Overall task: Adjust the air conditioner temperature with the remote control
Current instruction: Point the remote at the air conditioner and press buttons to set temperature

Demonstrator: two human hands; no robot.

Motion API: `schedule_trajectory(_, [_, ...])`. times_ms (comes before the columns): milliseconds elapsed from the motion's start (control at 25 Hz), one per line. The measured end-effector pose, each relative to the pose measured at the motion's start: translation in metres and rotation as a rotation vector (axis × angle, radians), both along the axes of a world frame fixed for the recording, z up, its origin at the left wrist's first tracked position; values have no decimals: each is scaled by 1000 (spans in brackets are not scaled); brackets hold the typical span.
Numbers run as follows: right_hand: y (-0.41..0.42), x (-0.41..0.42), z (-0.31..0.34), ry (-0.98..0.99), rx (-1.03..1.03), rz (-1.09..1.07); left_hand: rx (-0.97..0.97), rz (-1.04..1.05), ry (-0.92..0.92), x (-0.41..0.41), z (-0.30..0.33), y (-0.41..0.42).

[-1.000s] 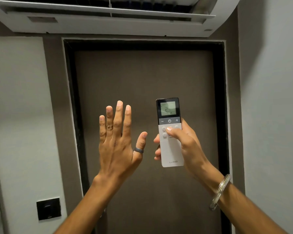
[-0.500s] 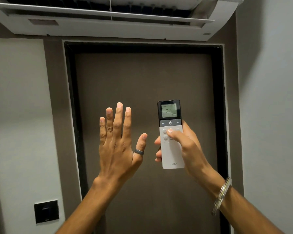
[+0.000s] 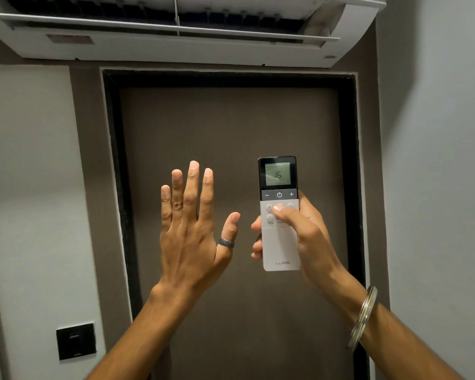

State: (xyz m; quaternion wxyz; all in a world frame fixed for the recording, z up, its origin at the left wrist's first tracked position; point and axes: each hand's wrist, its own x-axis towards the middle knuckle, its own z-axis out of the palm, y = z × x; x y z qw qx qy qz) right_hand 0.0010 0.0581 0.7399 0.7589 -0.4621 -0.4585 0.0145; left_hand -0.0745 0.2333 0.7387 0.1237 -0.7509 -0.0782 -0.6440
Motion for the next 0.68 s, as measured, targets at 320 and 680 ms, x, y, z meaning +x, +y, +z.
schedule_trajectory(320, [-8, -7, 11, -40, -34, -13, 25, -11, -23, -4, 9, -6])
schedule_trajectory(680, [-10, -19, 44, -103, 10, 0, 58, -32, -95, -12, 46, -14])
